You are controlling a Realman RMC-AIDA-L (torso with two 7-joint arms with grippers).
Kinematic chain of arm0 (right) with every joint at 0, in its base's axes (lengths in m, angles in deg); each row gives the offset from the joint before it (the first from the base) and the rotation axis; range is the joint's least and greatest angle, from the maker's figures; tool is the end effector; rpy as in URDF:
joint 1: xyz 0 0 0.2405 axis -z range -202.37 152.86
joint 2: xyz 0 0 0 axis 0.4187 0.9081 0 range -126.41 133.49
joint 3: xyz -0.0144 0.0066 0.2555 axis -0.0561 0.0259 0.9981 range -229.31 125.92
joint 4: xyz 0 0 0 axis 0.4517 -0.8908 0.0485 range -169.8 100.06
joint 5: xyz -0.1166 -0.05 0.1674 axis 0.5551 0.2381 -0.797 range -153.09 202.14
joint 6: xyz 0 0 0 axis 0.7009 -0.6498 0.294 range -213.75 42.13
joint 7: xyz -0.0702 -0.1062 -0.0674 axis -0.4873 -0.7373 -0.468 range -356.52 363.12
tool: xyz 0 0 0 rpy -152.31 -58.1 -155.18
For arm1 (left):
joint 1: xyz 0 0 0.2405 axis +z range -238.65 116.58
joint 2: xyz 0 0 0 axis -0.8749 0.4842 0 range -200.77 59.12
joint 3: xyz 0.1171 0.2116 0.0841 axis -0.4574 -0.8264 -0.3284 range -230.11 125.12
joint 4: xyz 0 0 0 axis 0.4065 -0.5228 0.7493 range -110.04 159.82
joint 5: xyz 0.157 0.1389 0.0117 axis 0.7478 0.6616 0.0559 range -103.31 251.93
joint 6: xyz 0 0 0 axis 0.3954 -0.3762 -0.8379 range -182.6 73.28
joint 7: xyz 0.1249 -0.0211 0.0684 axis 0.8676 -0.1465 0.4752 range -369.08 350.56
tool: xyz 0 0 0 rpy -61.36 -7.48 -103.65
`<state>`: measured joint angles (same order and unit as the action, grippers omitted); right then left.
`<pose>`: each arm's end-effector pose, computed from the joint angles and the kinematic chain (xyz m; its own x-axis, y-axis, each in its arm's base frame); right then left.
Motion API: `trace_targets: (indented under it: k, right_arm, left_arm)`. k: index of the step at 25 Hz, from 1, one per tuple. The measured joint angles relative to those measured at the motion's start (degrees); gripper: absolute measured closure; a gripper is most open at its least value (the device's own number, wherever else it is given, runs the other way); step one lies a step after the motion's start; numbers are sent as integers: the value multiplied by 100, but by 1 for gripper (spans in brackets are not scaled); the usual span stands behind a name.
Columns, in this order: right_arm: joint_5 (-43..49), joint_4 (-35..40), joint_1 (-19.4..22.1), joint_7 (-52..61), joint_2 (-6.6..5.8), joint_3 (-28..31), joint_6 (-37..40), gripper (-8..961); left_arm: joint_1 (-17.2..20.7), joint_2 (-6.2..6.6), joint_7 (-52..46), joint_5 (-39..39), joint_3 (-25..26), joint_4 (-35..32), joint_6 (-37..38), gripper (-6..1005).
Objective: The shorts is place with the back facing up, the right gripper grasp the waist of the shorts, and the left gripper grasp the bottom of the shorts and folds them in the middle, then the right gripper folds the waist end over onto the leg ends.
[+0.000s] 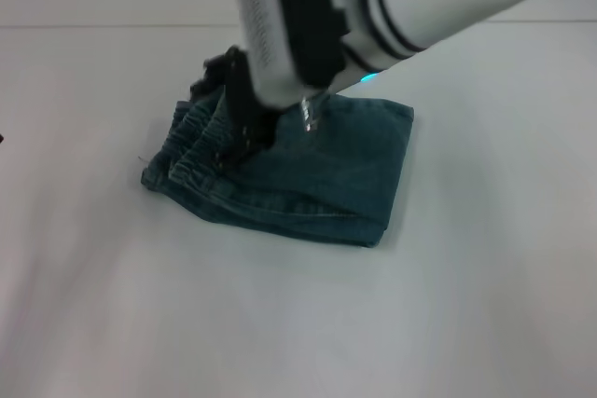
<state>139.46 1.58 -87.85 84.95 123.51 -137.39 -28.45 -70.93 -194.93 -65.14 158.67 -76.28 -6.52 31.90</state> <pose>0.0576 0.4178 -0.1047 0.9254 0.3713 0.0757 0.3789 -0.9063 -0.1872 -0.3556 0.2464 0.0442 0.5426 0.0306 0.8395 0.7737 -0.4074 -0.4852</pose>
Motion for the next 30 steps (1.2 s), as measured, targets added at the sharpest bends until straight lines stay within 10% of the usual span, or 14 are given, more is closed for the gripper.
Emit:
trace_targets:
  k: [13,18,30]
  right_arm:
    - [-2140,1047,3137,-409,-16,1511,1547,26]
    - [-2653,954,4221,-1189,-10,1519,2026,27]
    - [-1680,703,5132,-1963,-58,2281,3185,27]
  left_arm:
    - [-201,22,-62,1424,-45,11,725,875]
    - [-374,85,-421,2235,-47,2,1001,671]
    - [-866,331,-779,4091,-47,-76,1841,183]
